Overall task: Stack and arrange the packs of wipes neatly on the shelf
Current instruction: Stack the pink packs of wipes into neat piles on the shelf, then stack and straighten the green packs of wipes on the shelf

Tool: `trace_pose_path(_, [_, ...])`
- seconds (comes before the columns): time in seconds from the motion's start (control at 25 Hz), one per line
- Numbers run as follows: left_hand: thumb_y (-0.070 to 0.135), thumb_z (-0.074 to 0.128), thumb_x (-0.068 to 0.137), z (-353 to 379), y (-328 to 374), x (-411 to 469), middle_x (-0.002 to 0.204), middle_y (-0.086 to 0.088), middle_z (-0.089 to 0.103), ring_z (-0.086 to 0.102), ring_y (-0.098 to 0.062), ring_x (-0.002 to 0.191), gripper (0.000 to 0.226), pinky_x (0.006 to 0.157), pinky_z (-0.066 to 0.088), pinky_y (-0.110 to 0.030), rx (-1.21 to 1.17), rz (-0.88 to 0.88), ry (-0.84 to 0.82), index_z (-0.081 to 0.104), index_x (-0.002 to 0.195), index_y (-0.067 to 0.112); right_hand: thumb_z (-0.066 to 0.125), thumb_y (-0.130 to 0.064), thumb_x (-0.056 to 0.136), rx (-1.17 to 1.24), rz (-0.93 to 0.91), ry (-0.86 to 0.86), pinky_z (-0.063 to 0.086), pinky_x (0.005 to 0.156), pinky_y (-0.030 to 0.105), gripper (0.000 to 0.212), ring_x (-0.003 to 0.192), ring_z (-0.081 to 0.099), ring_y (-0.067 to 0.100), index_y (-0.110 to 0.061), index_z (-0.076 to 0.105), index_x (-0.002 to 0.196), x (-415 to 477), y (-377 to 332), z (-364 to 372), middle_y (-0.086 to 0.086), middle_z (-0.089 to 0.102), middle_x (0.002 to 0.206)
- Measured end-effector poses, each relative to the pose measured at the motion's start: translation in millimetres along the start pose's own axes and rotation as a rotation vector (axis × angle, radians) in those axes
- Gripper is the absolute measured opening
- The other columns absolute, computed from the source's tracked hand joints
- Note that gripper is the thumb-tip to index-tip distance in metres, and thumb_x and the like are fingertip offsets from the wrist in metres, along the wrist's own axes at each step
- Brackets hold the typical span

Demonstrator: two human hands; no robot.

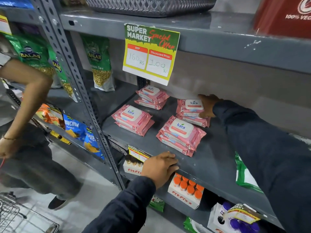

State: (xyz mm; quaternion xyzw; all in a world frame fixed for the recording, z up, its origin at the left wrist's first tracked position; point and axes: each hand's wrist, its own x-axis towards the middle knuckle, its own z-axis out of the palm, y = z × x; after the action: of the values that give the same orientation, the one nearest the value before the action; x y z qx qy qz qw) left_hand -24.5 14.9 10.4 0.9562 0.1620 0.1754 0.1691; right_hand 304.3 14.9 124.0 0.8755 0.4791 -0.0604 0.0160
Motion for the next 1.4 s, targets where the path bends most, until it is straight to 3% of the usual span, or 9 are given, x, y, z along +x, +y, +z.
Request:
trace_pose_path(0.12, [0.037, 0.056, 0.091, -0.6, 0.1, 0.7, 0.124, 0.007, 0.063, 0.059, -0.014, 0.112, 0.026, 0.083, 0.054, -0.036, -0.012, 0.012, 0.041, 0.068, 0.11, 0.025, 0.079, -0.038, 0.065, 0.096, -0.008, 0.046, 0.049, 0.088, 0.039, 0.082, 0.106, 0.057, 0.034, -0.017, 0.038, 0.132, -1.2, 8.2, 5.0, 0.011, 0.058, 0.124])
trace_pose_path(0.28, [0.036, 0.059, 0.088, 0.7, -1.6, 1.0, 0.119, 0.007, 0.065, 0.063, -0.016, 0.104, 0.023, 0.077, 0.056, -0.036, -0.011, 0.024, 0.077, 0.069, 0.106, 0.025, 0.079, -0.039, 0.065, 0.204, 0.03, 0.098, 0.051, 0.087, 0.043, 0.085, 0.102, 0.059, 0.032, -0.021, 0.037, 0.136, -8.7, 11.0, 11.7, 0.009, 0.059, 0.121])
trace_pose_path(0.44, [0.037, 0.057, 0.089, 3.1, 0.1, -0.9, 0.12, 0.008, 0.064, 0.063, -0.015, 0.103, 0.024, 0.078, 0.056, -0.035, 0.005, 0.011, 0.082, 0.069, 0.107, 0.026, 0.079, -0.045, 0.064, 0.179, 0.075, 0.102, 0.049, 0.091, 0.046, 0.092, 0.111, 0.054, 0.037, -0.019, 0.031, 0.138, -13.3, 6.9, 13.2, 0.014, 0.052, 0.131])
trace_pose_path(0.56, [0.035, 0.059, 0.088, 3.5, 1.4, -2.1, 0.117, 0.006, 0.066, 0.064, -0.015, 0.101, 0.022, 0.078, 0.056, -0.033, 0.011, 0.016, 0.102, 0.07, 0.104, 0.025, 0.079, -0.048, 0.065, 0.215, 0.089, 0.161, 0.037, 0.107, 0.045, 0.11, 0.133, 0.037, 0.036, -0.015, 0.015, 0.149, -21.5, 6.1, 4.6, 0.015, 0.032, 0.151])
trace_pose_path(0.72, [0.032, 0.059, 0.087, 6.9, 1.0, -4.8, 0.116, 0.003, 0.066, 0.064, -0.018, 0.101, 0.021, 0.082, 0.053, -0.034, -0.004, -0.037, 0.132, 0.07, 0.103, 0.022, 0.07, -0.049, 0.075, 0.259, 0.059, 0.24, 0.029, 0.112, 0.042, 0.102, 0.141, 0.026, 0.033, -0.019, 0.01, 0.151, -50.2, 23.9, -8.2, 0.014, 0.021, 0.157])
trace_pose_path(0.92, [0.034, 0.052, 0.089, 21.7, 12.7, -19.1, 0.121, -0.008, 0.064, 0.054, -0.028, 0.119, 0.036, 0.103, 0.037, -0.045, 0.054, -0.034, 0.17, 0.064, 0.114, 0.01, 0.074, -0.045, 0.076, 0.209, 0.043, 0.133, 0.027, 0.11, 0.034, 0.094, 0.139, 0.032, 0.028, -0.019, 0.021, 0.15, -119.4, 68.0, -14.4, 0.01, 0.029, 0.155])
trace_pose_path(1.08, [0.038, 0.042, 0.092, 31.4, 31.5, -24.4, 0.127, -0.013, 0.059, 0.047, -0.031, 0.125, 0.046, 0.107, 0.032, -0.045, 0.095, -0.057, 0.151, 0.059, 0.121, 0.005, 0.075, -0.036, 0.078, 0.226, 0.075, -0.031, 0.033, 0.096, 0.023, 0.077, 0.129, 0.048, 0.023, -0.016, 0.038, 0.142, -172.3, 103.5, -6.4, 0.008, 0.05, 0.142])
trace_pose_path(1.28, [0.033, 0.044, 0.094, 43.7, 87.2, 0.3, 0.132, -0.014, 0.055, 0.043, -0.032, 0.129, 0.043, 0.106, 0.037, -0.047, 0.056, 0.137, 0.048, 0.056, 0.124, 0.004, 0.078, -0.035, 0.075, 0.228, 0.155, -0.186, 0.04, 0.1, 0.031, 0.073, 0.119, 0.054, 0.02, -0.023, 0.044, 0.138, -224.3, 133.0, 5.8, 0.001, 0.057, 0.133])
trace_pose_path(1.4, [0.04, 0.037, 0.097, 54.0, 111.3, 19.2, 0.148, -0.013, 0.038, 0.026, -0.028, 0.14, 0.053, 0.113, 0.023, -0.041, 0.098, 0.083, -0.08, 0.041, 0.138, 0.006, 0.081, -0.033, 0.072, 0.234, 0.152, -0.249, 0.041, 0.097, 0.028, 0.074, 0.116, 0.055, 0.017, -0.019, 0.046, 0.137, -247.9, 138.6, 12.9, 0.0, 0.057, 0.131])
